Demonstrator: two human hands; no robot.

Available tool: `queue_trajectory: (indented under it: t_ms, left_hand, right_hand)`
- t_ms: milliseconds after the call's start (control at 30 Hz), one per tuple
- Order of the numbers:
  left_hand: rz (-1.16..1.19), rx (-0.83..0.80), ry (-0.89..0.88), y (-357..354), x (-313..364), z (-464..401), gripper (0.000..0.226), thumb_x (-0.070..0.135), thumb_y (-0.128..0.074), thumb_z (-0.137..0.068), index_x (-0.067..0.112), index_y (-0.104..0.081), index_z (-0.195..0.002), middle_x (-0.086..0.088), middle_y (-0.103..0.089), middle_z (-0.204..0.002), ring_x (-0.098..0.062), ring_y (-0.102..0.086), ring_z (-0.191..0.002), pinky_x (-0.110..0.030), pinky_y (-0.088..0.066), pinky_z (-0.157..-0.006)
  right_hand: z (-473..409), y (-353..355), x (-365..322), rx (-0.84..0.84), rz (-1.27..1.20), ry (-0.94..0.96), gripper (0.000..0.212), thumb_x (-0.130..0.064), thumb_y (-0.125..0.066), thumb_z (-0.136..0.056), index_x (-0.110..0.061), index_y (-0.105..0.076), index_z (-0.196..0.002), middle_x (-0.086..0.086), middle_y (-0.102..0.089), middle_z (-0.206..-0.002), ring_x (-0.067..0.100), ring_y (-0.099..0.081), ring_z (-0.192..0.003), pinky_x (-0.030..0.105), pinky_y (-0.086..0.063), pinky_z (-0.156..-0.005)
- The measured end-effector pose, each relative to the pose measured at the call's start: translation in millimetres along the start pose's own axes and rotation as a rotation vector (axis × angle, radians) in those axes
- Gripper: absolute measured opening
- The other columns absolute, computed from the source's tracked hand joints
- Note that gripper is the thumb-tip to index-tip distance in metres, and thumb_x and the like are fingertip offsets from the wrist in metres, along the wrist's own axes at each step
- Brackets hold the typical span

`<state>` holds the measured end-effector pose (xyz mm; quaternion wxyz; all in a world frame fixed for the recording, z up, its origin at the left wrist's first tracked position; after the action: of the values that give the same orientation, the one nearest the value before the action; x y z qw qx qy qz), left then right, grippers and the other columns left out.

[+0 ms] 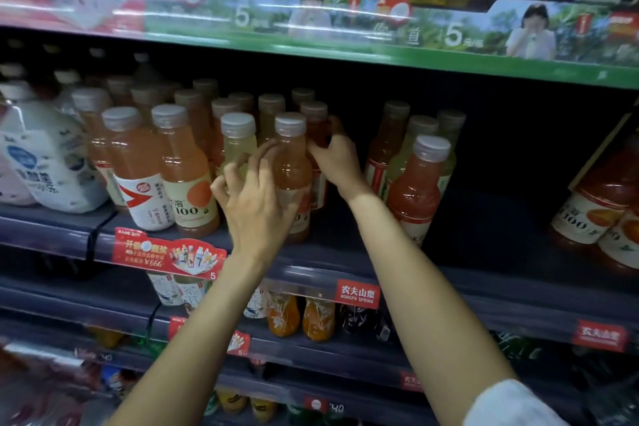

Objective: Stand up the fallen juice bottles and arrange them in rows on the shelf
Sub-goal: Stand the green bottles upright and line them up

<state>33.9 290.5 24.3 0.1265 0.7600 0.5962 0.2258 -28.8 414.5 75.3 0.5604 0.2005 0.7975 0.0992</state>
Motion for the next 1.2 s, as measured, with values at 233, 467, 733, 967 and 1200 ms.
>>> queue_trajectory:
  t_ms: [233,467,733,967,1200]
  left_hand:
    - [0.027,-0.001,-0.005,-5,1,2,0.066,0.038,-0.074,-0.072,0.017,-0.048,-0.128,-0.003,-0.05,-0.134,-0.028,-0.035,-0.114,-0.04,-0.026,-0.087]
    - [0.482,-0.054,-0.09,0,36,14,0.058,0.031,-0.065,-0.084,0.006,-0.043,-0.131,-0.018,-0.046,-0.131,-0.027,-0.042,-0.118,-0.033,-0.04,-0.095]
    - [0.363,-0.259,-0.116,-4,63,13,0.093,0.043,-0.063,-0.083,-0.006,-0.016,-0.147,-0.024,-0.046,-0.138,-0.036,-0.048,-0.122,-0.031,-0.049,-0.085]
    - [0.411,-0.305,-0.088,-16,67,4,0.097,0.048,-0.076,-0.069,0.006,-0.03,-0.143,-0.019,-0.048,-0.127,-0.038,-0.052,-0.111,-0.039,-0.042,-0.087]
    - [0.773,-0.189,-0.168,18,98,12,0.08,0.048,-0.073,-0.071,0.013,-0.038,-0.133,-0.004,-0.042,-0.125,-0.004,-0.044,-0.112,-0.008,-0.04,-0.088]
  right_hand:
    - [23,5,17,0.308,0.037,0.04,0.048,-0.026,-0.07,-0.084,-0.004,-0.053,-0.122,0.012,-0.059,-0.117,0.025,-0.054,-0.11,0.033,-0.043,-0.092]
    - [73,34,10,0.231,0.194,0.145,0.059,-0.038,-0.056,-0.092,-0.01,-0.037,-0.141,0.008,-0.048,-0.137,0.018,-0.044,-0.127,0.023,-0.034,-0.105]
    - [126,83,50,0.67,0.416,0.21,0.07,-0.044,-0.068,-0.077,-0.011,-0.037,-0.131,0.019,-0.043,-0.129,0.023,-0.037,-0.117,0.021,-0.026,-0.102]
    - [120,81,69,0.443,0.113,-0.055,0.089,-0.032,-0.083,-0.067,-0.025,-0.03,-0.138,-0.002,-0.058,-0.123,0.01,-0.058,-0.105,0.025,-0.046,-0.085]
    - [153,120,59,0.468,-0.102,0.003,0.08,-0.015,-0.081,-0.07,-0.024,-0.03,-0.131,-0.018,-0.055,-0.107,-0.017,-0.056,-0.094,0.001,-0.041,-0.075]
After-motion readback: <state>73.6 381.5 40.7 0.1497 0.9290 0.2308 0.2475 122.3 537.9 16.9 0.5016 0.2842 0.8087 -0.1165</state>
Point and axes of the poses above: each hand's wrist, its own z-axis away from the middle knuckle, its own y-axis out of the back of the hand, x = y × z, the point moved 2 cm from there along -z, towards the middle knuckle
